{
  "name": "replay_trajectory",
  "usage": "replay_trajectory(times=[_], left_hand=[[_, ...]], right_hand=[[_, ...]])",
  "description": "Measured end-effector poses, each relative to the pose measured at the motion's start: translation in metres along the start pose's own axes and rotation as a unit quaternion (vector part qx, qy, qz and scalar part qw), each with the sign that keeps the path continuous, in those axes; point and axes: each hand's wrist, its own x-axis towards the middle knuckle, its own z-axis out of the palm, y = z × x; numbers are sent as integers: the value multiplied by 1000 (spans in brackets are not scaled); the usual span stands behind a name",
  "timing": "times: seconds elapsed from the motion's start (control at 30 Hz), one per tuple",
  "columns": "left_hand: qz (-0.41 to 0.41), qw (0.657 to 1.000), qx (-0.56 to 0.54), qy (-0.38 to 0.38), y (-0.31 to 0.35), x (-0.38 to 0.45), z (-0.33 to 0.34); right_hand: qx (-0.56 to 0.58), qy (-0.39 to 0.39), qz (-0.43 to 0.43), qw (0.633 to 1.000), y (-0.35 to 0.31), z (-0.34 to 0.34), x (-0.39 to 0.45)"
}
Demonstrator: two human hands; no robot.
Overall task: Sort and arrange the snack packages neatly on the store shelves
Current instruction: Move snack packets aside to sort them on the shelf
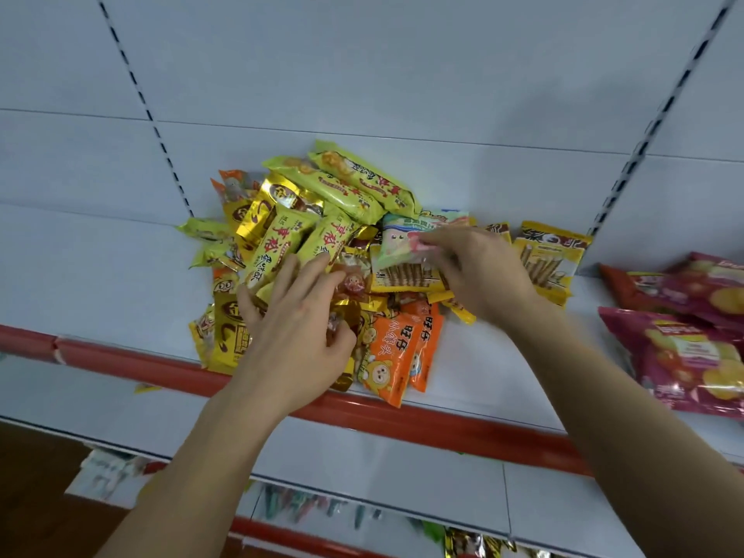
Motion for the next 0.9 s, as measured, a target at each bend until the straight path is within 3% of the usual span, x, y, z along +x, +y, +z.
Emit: replay_trajectory(times=[0.1, 0.23, 0.3, 0.37, 0.43, 0.53, 0.57, 0.6, 0.7, 0.77, 0.87, 0.9], left_hand=[[-1, 1000, -3, 15, 0, 4, 1], [38, 994, -40, 90, 8, 13, 1], [76, 982, -110, 131, 18, 19, -1], [83, 963, -237, 95, 32, 25, -3], [46, 906, -421, 5, 51, 30, -6], [-74, 719, -684, -100, 72, 45, -9], [-90, 676, -724, -101, 76, 48, -10], [-103, 650, -748, -88, 78, 51, -11], [-152, 634, -758, -20, 74, 56, -10], [-157, 628, -762, -3, 70, 55, -8], [-155, 640, -752, -16, 68, 48, -7], [-156, 641, -751, -24, 69, 46, -5]], right_hand=[[59, 120, 21, 991, 3, -10, 0], [91, 201, 36, 975, 5, -38, 1], [102, 246, 33, 963, 1, -53, -2], [108, 282, 24, 953, -9, -66, -9], [116, 290, 8, 950, -21, -75, -18], [121, 255, -67, 957, -32, -73, -36], [117, 234, -89, 961, -33, -69, -41], [114, 211, -94, 966, -34, -66, -46], [129, 186, -9, 974, -37, -57, -56], [268, 197, 99, 938, -38, -53, -61], [562, 144, 213, 786, -39, -51, -62], [584, 122, 225, 770, -38, -52, -63]])
